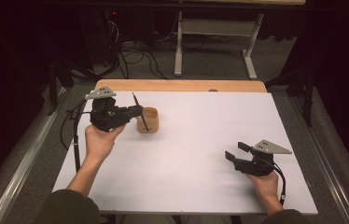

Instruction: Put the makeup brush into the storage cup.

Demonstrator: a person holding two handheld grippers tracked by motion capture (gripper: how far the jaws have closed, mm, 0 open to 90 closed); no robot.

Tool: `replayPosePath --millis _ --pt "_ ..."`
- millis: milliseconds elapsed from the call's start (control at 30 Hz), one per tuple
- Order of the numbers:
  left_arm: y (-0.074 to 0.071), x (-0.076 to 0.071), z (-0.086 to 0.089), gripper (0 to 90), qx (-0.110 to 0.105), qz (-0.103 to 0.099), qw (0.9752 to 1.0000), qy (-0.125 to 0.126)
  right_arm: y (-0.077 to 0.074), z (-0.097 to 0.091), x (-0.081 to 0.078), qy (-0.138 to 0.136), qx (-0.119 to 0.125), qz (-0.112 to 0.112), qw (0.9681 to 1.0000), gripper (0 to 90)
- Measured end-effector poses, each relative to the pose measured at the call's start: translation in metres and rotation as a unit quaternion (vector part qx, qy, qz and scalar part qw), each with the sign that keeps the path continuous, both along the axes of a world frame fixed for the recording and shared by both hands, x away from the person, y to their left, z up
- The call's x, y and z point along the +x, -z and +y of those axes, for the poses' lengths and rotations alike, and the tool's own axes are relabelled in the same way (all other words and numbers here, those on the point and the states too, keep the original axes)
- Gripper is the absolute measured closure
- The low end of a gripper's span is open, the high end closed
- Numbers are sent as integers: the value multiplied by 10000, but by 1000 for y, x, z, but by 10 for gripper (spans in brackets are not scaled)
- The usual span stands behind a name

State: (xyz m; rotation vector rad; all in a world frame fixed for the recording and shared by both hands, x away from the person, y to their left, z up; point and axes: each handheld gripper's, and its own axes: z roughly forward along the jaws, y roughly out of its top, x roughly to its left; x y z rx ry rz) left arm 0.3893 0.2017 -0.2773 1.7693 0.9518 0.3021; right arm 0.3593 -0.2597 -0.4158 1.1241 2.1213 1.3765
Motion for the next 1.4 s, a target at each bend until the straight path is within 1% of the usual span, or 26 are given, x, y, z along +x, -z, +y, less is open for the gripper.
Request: replayPosePath --millis 300,500,600,833,933,1400 --pt "-6 12 -4 824 140 11 9999 -82 0 0 0 -7 -8 -5 10000 319" --pt "-8 19 -6 824 184 24 9998 -121 0 0 0 -1 9 -5 10000 319" --pt "-7 22 -7 824 192 27 9997 -145 0 0 0 -19 3 -24 10000 319" --pt "-4 28 -7 824 220 108 9995 -215 0 0 0 1 34 -1 10000 318" --pt "-3 30 -6 823 218 127 9994 -242 0 0 0 -12 23 -25 10000 319" --pt "-1 40 -10 824 324 204 9987 -346 0 0 0 -10 27 -30 10000 319"
